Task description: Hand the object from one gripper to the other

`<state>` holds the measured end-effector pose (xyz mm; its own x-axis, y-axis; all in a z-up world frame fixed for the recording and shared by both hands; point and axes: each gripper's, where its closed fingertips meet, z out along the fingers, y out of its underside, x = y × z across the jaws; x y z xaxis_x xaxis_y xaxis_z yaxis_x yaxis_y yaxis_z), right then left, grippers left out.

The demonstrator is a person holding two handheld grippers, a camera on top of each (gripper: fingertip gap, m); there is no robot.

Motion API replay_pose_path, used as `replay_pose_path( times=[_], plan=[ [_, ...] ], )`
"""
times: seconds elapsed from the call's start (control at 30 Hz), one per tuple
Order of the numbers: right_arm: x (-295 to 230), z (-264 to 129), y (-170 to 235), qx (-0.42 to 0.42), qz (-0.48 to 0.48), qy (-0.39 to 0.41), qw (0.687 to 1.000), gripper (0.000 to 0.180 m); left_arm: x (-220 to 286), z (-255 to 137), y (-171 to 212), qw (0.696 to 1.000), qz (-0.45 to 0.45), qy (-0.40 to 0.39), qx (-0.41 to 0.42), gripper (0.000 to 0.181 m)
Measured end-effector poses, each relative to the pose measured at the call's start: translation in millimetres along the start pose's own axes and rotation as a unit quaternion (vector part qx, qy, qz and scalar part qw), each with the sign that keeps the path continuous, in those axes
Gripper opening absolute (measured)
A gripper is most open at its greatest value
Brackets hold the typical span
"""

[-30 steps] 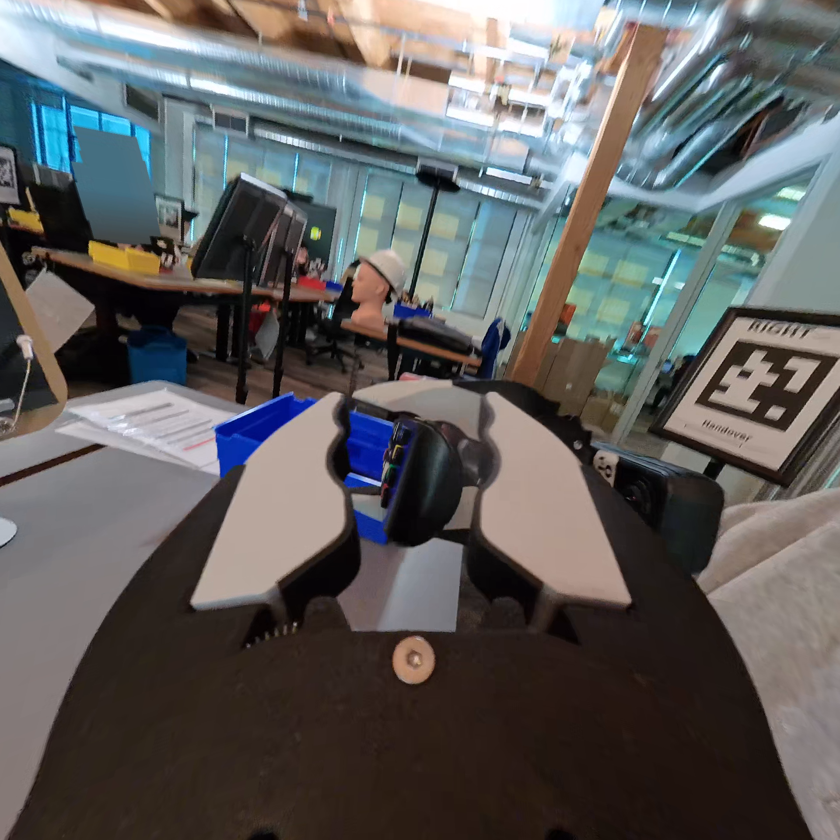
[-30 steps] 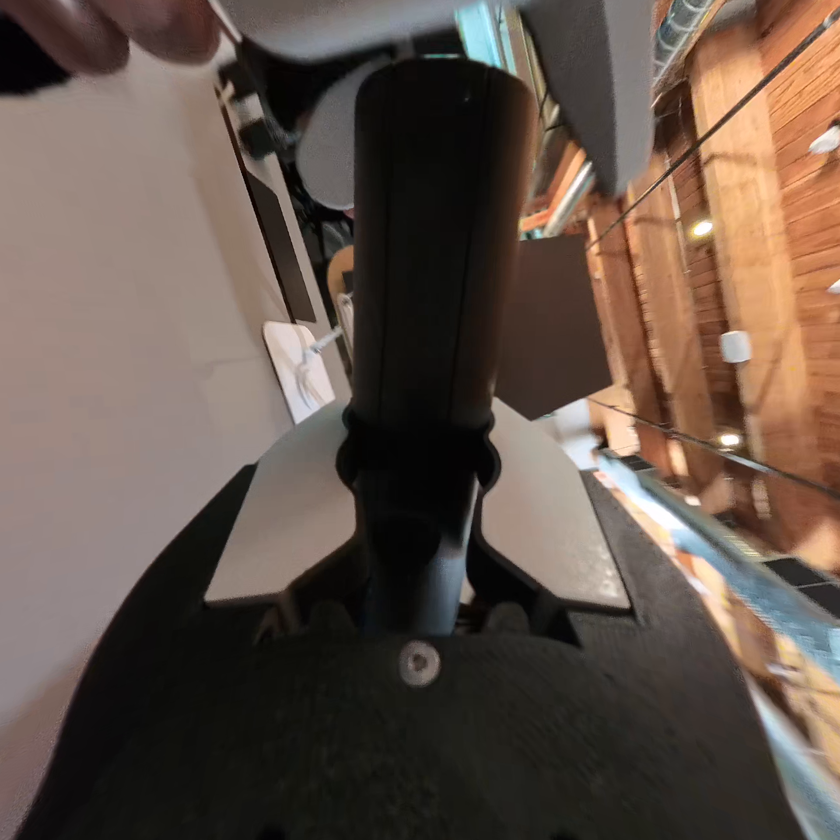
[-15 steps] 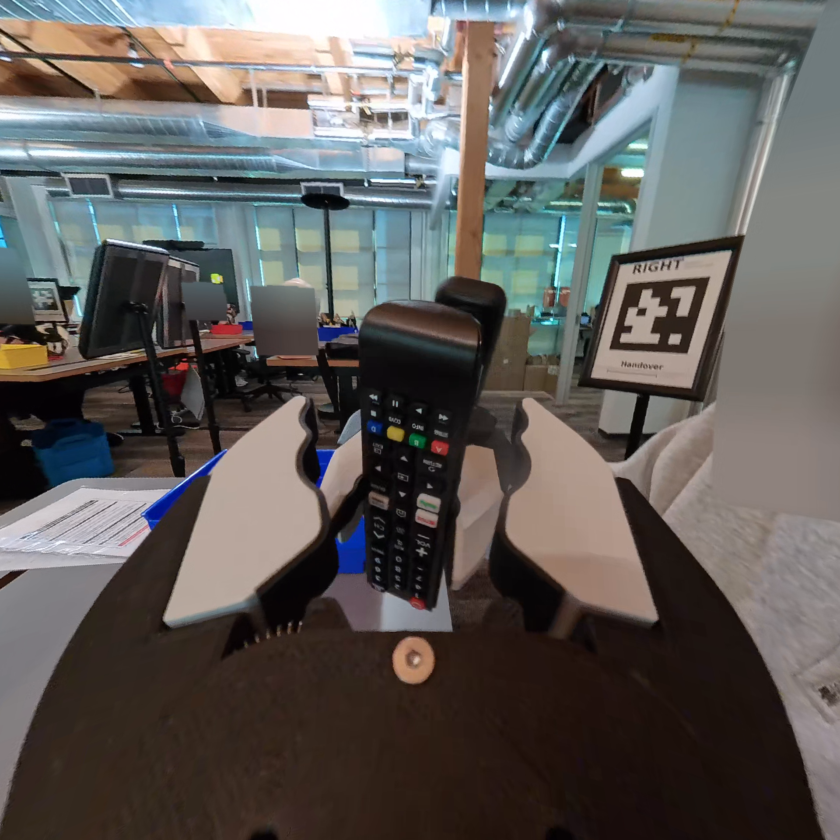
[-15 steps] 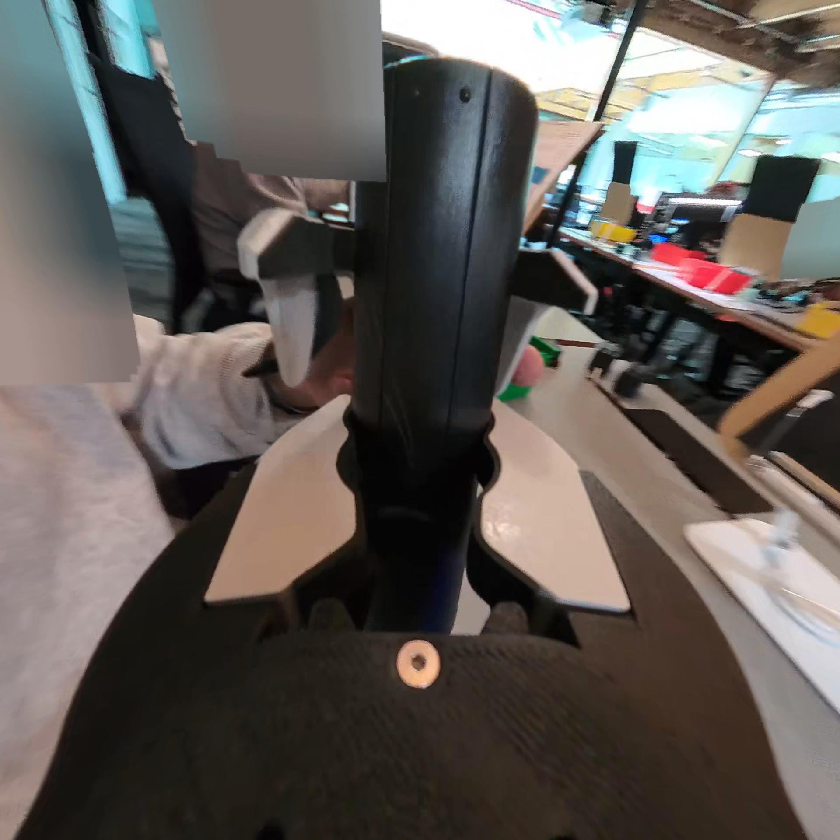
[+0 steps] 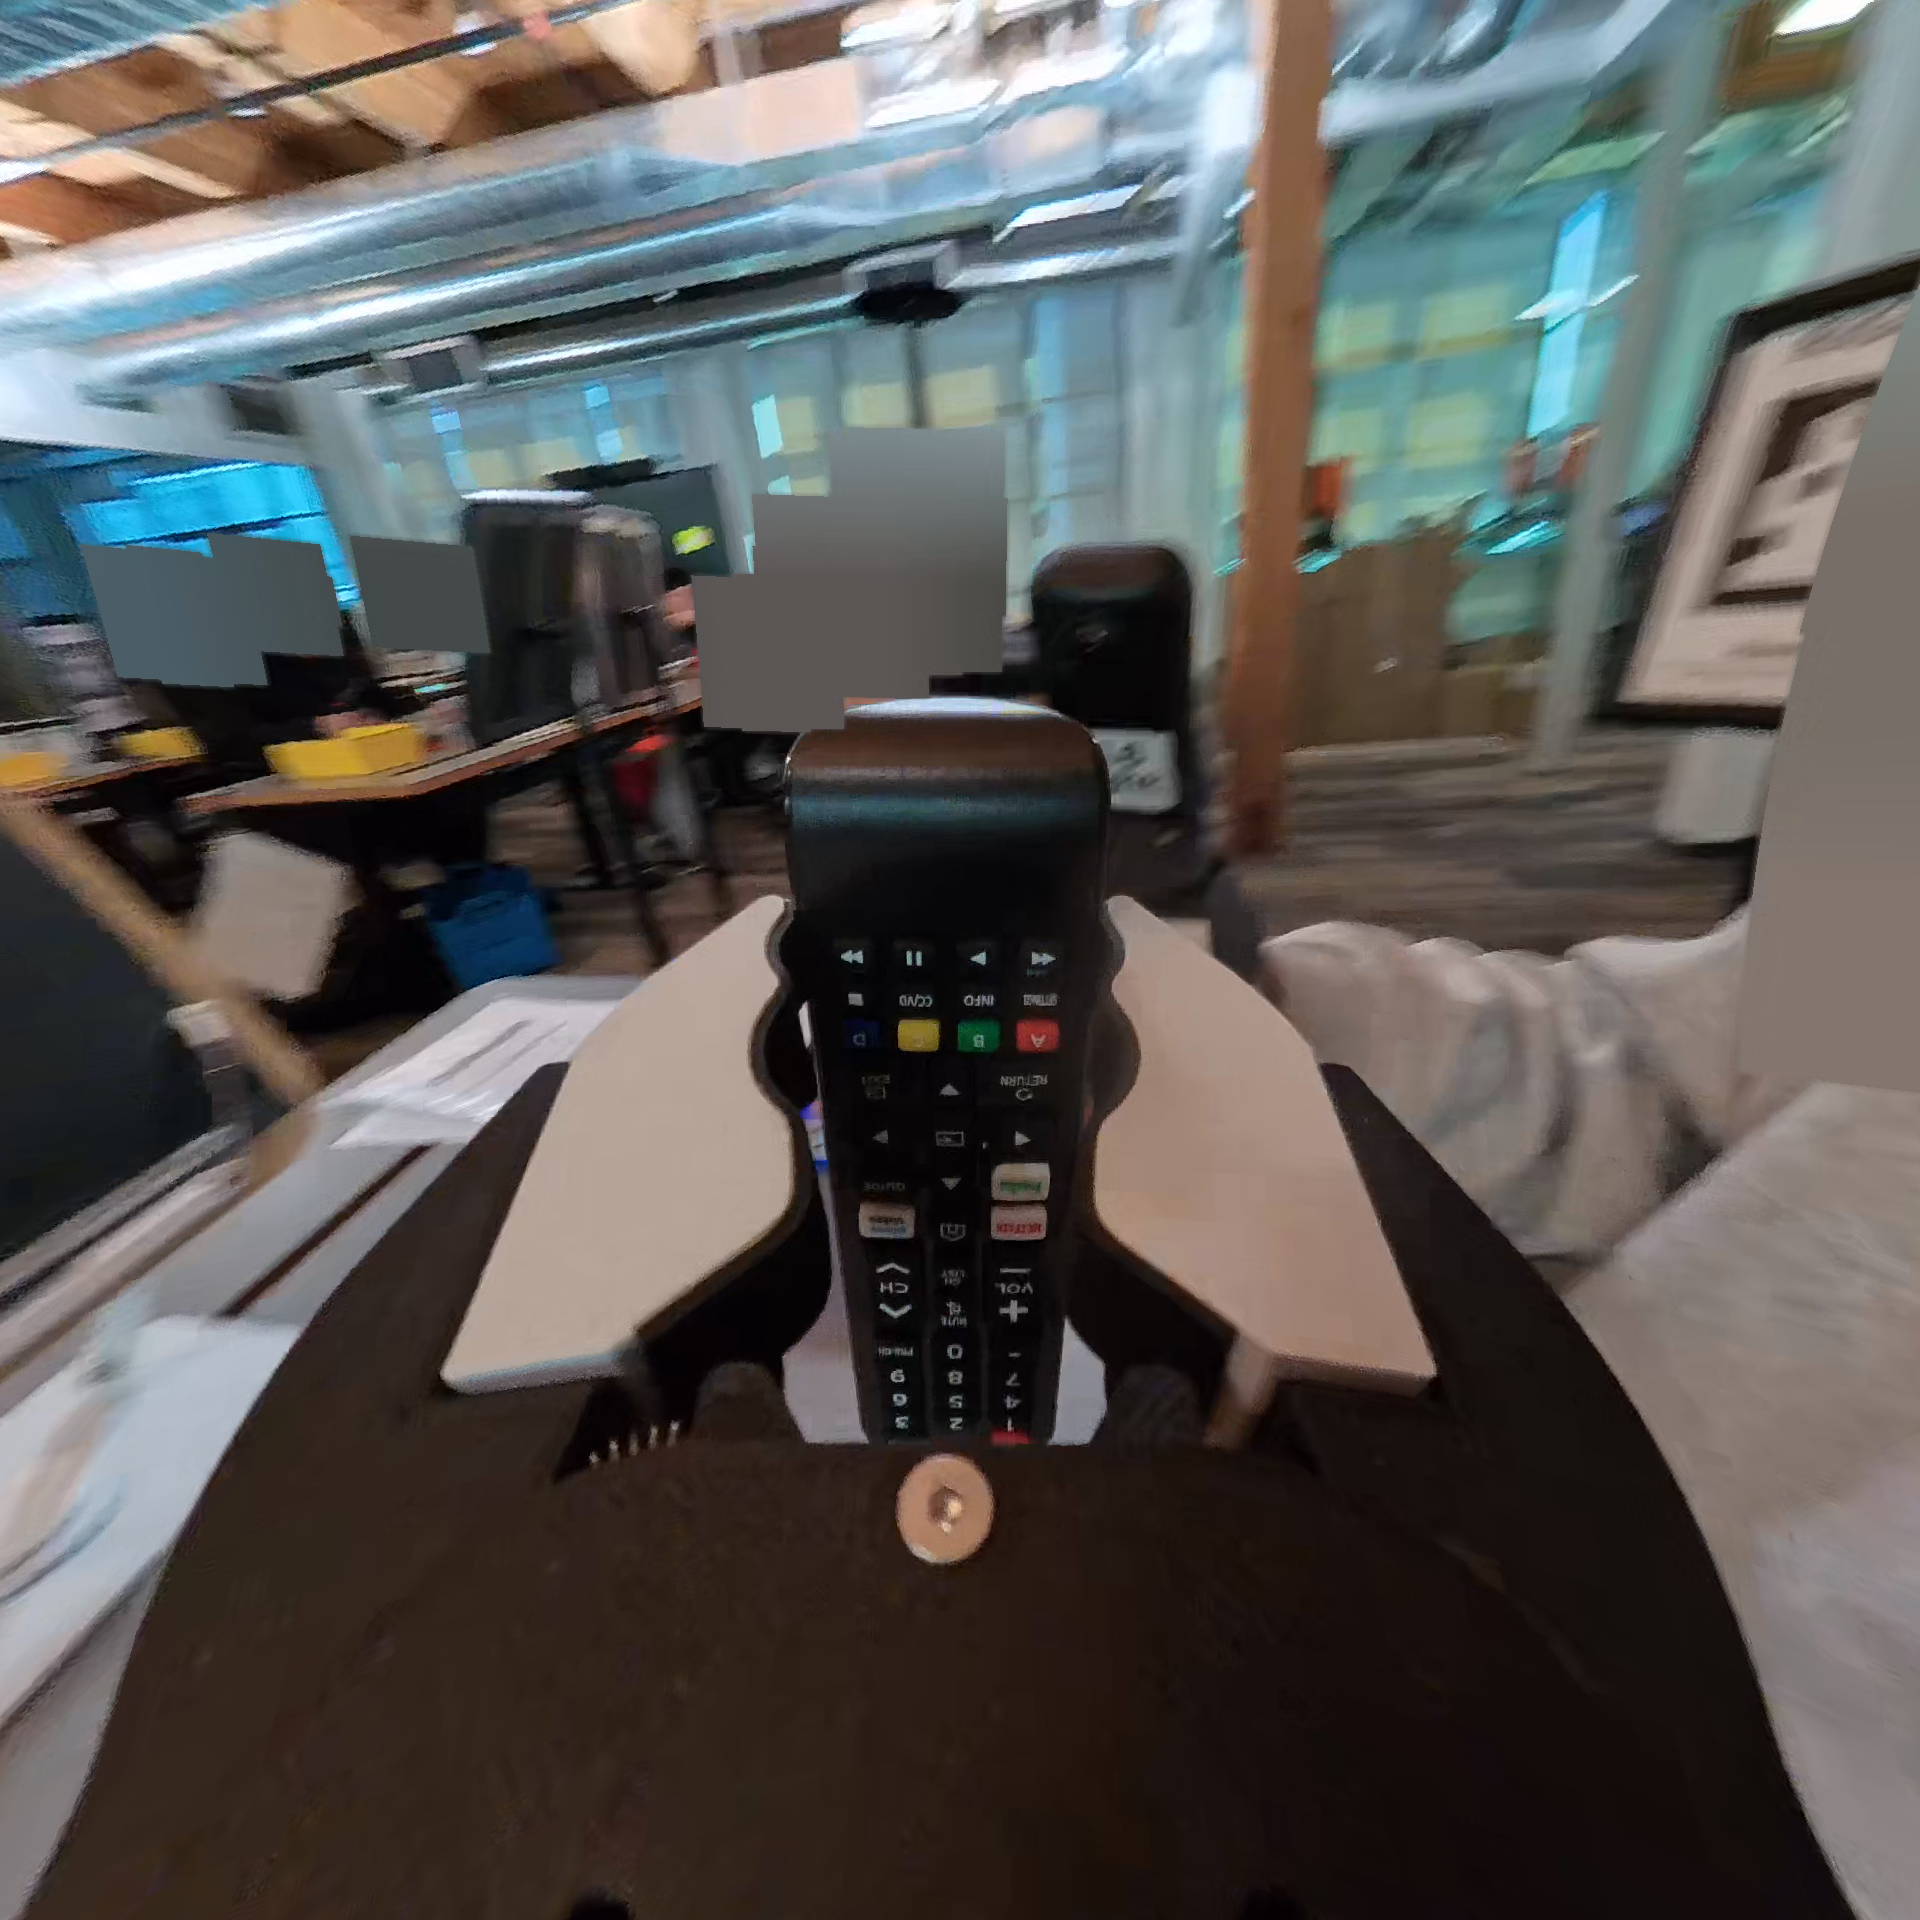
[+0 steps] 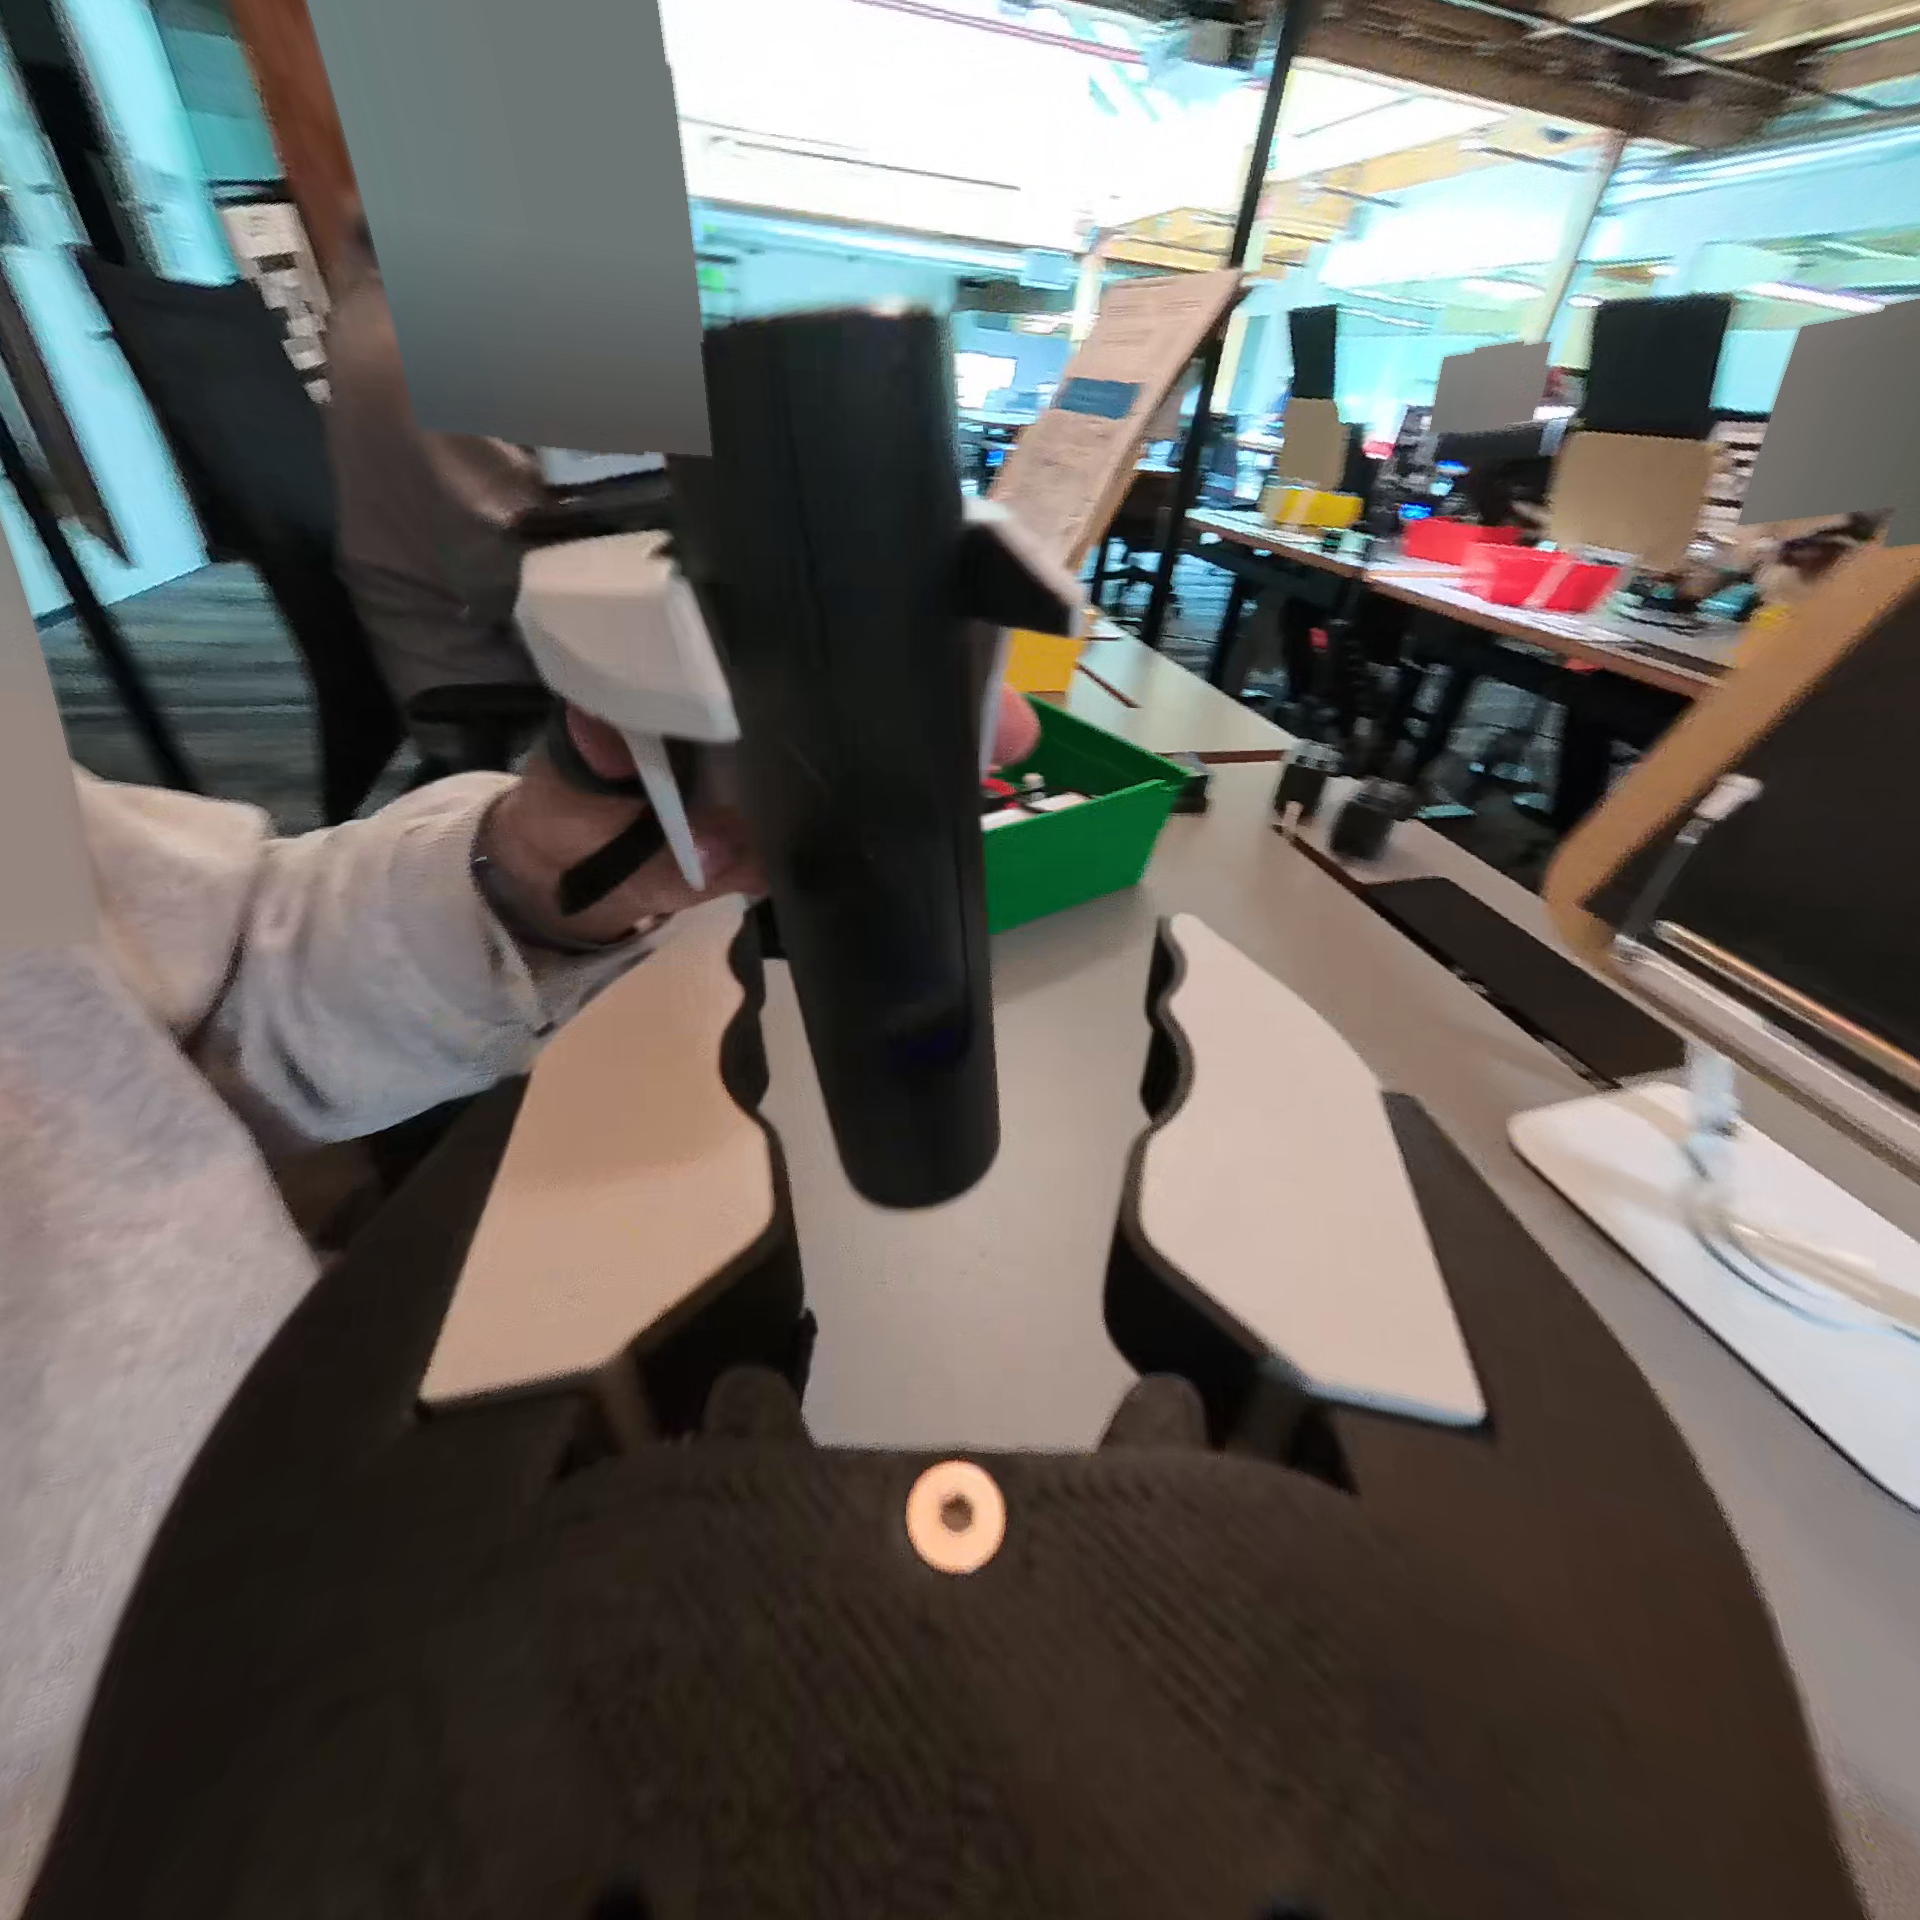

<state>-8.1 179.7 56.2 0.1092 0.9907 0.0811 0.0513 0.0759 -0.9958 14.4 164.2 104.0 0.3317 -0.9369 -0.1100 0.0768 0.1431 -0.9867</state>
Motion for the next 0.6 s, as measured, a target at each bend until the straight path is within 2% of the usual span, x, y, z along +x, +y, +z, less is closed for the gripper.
replay_pose_path(
  times=[0.07, 0.13, 0.2, 0.3, 0.4, 0.57, 0.6],
  plan=[
    [18, -11, -5, 0.007, 0.014, 0.04, 0.999, 0.066, -20, -3, 9, 0.994, 0.058, -0.083, -0.047, 0.051],
    [29, -22, -15, 0.024, 0.022, 0.069, 0.997, 0.059, -39, -8, 18, 0.974, 0.125, -0.157, -0.103, 0.051],
    [33, -30, -23, 0.035, 0.036, 0.082, 0.995, 0.056, -51, -12, 27, 0.946, 0.19, -0.211, -0.157, 0.052],
    [28, -30, -26, 0.016, 0.052, 0.081, 0.995, 0.063, -62, -14, 41, 0.889, 0.291, -0.265, -0.232, 0.052],
    [22, -24, -20, -0.026, 0.028, 0.096, 0.995, 0.065, -60, -7, 58, 0.844, 0.361, -0.276, -0.285, 0.051],
    [18, -9, 18, -0.146, 0.008, 0.118, 0.982, 0.064, -42, 13, 80, 0.821, 0.408, -0.25, -0.312, 0.052],
    [16, -6, 25, -0.16, 0.009, 0.115, 0.98, 0.057, -40, 16, 82, 0.814, 0.421, -0.249, -0.314, 0.052]
  ],
)
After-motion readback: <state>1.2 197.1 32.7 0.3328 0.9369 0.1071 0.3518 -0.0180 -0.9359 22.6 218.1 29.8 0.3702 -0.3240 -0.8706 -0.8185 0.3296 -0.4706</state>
